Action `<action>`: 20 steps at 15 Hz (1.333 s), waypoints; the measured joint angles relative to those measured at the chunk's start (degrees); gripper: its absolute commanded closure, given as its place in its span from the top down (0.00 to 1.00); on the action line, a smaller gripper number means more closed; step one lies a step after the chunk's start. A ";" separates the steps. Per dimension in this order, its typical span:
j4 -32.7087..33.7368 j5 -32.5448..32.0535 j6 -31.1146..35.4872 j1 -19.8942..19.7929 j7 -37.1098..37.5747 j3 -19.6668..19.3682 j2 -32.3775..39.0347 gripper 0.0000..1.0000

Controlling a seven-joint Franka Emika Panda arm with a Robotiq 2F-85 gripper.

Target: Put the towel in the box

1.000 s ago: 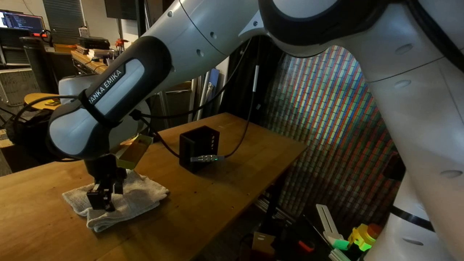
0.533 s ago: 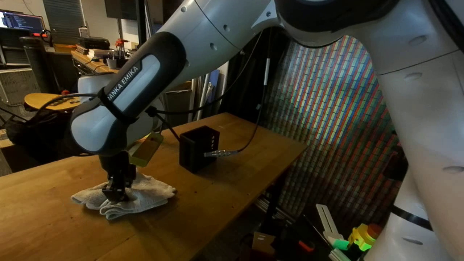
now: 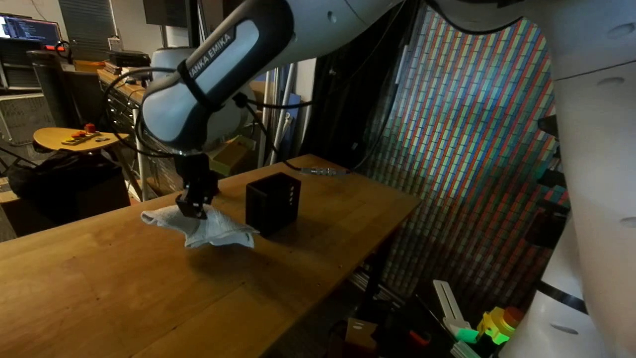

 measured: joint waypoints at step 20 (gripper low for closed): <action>2.81 -8.93 -13.76 -3.37 10.28 -7.27 -9.37 0.04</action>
